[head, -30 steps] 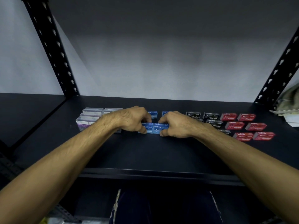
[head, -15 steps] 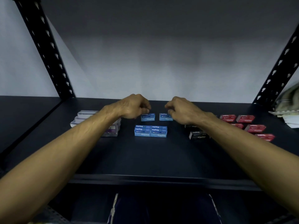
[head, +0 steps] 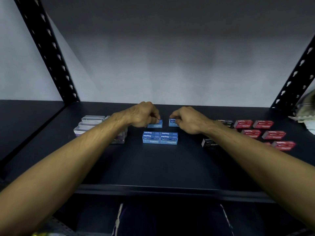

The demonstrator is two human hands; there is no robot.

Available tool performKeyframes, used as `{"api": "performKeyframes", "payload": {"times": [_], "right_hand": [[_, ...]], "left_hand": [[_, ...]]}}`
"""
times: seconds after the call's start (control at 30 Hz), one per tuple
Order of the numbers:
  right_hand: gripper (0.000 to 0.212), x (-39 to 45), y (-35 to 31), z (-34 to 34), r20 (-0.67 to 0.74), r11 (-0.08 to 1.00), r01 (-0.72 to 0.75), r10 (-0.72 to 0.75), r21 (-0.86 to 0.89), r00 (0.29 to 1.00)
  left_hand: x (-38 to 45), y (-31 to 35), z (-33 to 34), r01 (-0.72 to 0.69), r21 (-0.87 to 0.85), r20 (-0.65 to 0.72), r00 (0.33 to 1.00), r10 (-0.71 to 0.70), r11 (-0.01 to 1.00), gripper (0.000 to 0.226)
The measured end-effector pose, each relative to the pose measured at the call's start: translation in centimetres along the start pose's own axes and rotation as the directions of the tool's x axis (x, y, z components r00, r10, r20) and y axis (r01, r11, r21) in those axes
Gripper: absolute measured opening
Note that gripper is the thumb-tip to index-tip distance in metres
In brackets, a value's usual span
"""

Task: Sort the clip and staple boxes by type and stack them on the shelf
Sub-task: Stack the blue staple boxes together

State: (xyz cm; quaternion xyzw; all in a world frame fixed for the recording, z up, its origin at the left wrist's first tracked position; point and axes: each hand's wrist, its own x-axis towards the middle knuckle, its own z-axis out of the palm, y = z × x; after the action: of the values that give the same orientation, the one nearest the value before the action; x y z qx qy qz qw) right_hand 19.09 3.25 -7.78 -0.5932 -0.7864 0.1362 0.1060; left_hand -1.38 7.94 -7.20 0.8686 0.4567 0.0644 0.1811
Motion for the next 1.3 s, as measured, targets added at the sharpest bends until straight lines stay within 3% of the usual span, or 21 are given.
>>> {"api": "performKeyframes", "payload": {"times": [0.43,0.83,1.0,1.17,1.3], "right_hand": [[0.035,-1.2,-2.0,0.3,0.076,0.997,0.046,-0.051,0.059,0.996],[0.033,-1.4,-2.6,0.2,0.111,0.994,0.088,-0.096,0.069,0.989],[0.031,-1.5,-2.7,0.0,0.137,0.994,0.031,-0.046,0.107,0.99],[0.06,-1.9,-2.5,-0.4,0.215,0.999,0.004,-0.015,0.054,0.977],[0.077,-2.2,-2.5,-0.3,0.241,1.0,0.026,-0.023,-0.007,0.97]], "left_hand": [[-1.9,-0.3,-0.7,0.053,-0.08,0.135,0.99,-0.042,0.995,0.013],[-2.1,0.2,-0.6,0.042,-0.082,0.141,0.99,-0.03,0.996,0.011],[-2.6,0.3,-0.8,0.065,-0.099,0.137,0.989,-0.051,0.993,0.017],[-3.2,0.5,-1.1,0.141,-0.098,0.179,0.976,-0.122,0.985,0.024],[-3.7,1.1,-1.5,0.071,-0.097,0.264,0.964,-0.043,0.993,0.042]]}}
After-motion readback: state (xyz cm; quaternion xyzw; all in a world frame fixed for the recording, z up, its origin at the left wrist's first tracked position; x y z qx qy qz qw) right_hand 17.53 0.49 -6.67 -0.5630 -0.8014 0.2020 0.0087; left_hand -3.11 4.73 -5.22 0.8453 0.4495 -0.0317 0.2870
